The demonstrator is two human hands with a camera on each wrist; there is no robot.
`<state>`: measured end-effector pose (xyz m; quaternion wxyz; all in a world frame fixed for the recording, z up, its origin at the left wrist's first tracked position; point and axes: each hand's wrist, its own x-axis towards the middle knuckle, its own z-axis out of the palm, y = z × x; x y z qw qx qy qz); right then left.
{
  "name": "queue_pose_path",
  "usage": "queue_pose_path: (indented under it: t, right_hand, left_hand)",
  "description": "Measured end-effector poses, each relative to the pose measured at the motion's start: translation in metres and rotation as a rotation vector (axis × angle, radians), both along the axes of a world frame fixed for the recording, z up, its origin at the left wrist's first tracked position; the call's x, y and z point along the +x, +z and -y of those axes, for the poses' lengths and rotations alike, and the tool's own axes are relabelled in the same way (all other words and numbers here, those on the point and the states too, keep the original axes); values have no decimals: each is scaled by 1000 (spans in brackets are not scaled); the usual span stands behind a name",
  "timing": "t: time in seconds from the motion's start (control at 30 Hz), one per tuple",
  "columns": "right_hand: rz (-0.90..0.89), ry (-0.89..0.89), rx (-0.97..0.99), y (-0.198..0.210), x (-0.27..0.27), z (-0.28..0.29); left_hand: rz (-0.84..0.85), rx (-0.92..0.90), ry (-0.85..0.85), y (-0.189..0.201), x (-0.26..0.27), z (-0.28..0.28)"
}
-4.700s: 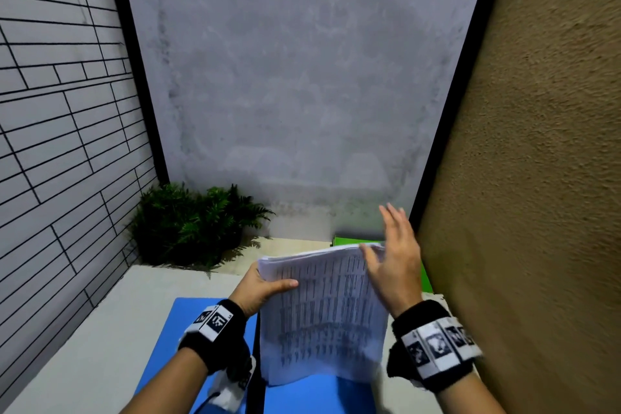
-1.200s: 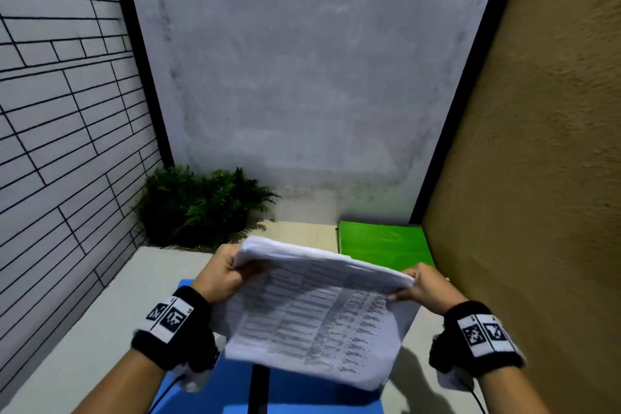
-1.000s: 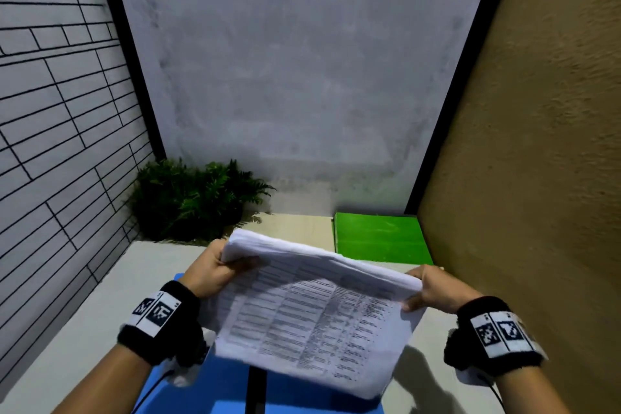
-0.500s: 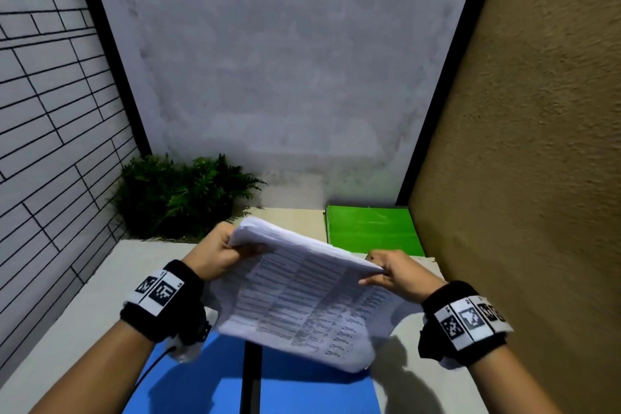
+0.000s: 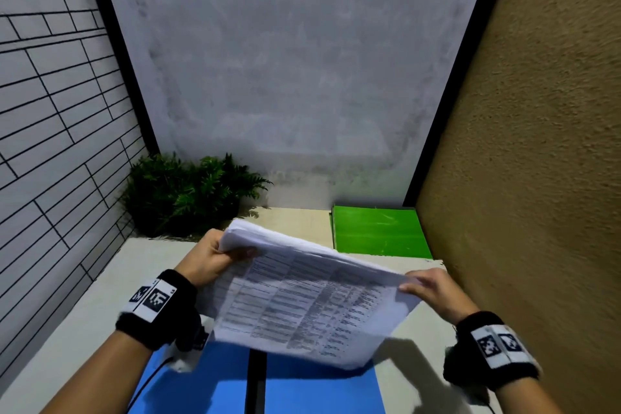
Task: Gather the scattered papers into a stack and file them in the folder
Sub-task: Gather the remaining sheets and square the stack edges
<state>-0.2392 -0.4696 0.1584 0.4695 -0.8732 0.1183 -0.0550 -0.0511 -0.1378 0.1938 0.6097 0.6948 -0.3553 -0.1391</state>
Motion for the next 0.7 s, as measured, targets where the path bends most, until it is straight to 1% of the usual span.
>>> queue_pose_path:
  t: [0.03,0.1,0.17,0.23,0.3,0.43,0.5,0.53,0.57,0.63,0.67,0.7]
  right_hand:
    - [87,-90,173,-3,0,5]
    - [180,-227,458,-10,-1,6]
    - [162,-236,638,-17,1,-5]
    - [112,-228,718,-30,4,-13]
    - [152,-311,711,-32,7,-17]
    - [314,-436,516,-17,11,-19]
    - [386,-478,490,-12,6,-27]
    - [384,-494,494,-13,1,-30]
    - [379,-502,488,-22,-3,-32]
    - [262,-511,472,-40,-11,-44]
    - [196,-508,494,-51,-15,-50]
    - [165,-521,514,-60,-17,-54]
  left_hand:
    - [-29,-44,26,-2,1,-1]
    - [-101,-116,83,-7,2,-1]
    - [-147,-172,88,-12,1,3]
    - [-173,-197,121,-14,-4,10]
    - [-189,-207,187,-24,-6,14]
    - [-195,-179,291,-45,-16,25]
    - [-264,-207,329,-53,-29,31]
    - [-273,-215,340,-61,-34,31]
    - [-252,-180,329,-69,-40,31]
    - [-241,-51,242,-88,-52,31]
    - [-242,27,217,-97,-58,32]
    - [-253,97,238,-104,-61,34]
